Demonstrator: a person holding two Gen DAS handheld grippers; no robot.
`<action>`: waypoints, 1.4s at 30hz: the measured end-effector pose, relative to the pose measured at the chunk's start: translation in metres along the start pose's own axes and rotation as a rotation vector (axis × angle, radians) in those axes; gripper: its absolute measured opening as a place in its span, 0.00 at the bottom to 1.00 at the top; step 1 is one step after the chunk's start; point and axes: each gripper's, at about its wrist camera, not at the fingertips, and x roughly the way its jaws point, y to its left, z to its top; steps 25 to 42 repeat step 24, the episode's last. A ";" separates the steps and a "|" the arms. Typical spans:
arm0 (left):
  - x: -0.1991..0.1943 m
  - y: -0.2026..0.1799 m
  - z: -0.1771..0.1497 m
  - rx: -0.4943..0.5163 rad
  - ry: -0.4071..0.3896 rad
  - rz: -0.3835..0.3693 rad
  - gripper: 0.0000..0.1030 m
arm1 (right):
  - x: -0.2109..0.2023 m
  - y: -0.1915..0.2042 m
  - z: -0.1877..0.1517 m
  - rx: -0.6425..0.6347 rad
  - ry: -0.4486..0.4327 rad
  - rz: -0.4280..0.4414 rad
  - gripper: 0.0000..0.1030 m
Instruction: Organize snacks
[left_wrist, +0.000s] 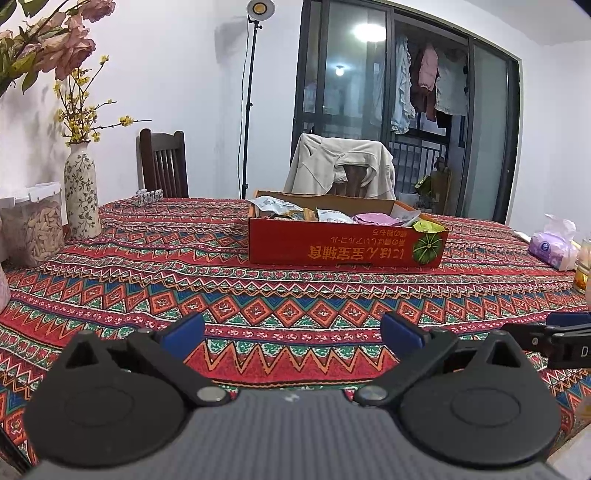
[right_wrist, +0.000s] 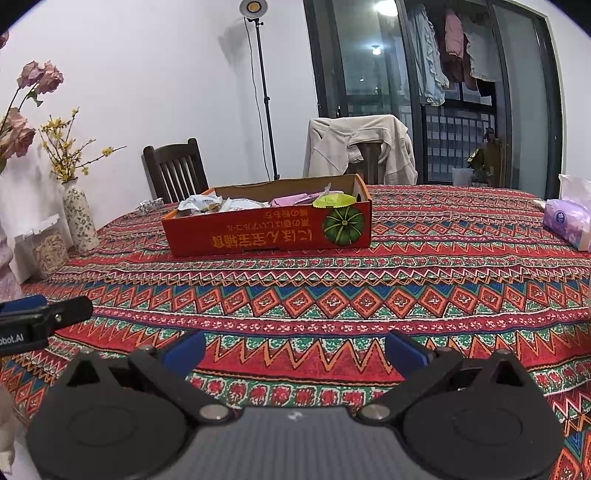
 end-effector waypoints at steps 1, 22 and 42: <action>0.000 0.000 0.000 0.000 -0.001 0.000 1.00 | 0.000 0.000 0.000 0.000 0.000 0.000 1.00; -0.004 0.000 -0.001 0.000 -0.027 0.024 1.00 | 0.001 -0.003 -0.002 0.004 0.000 -0.003 1.00; -0.003 0.002 -0.001 -0.006 -0.027 0.022 1.00 | 0.001 -0.004 -0.003 0.006 0.001 -0.005 1.00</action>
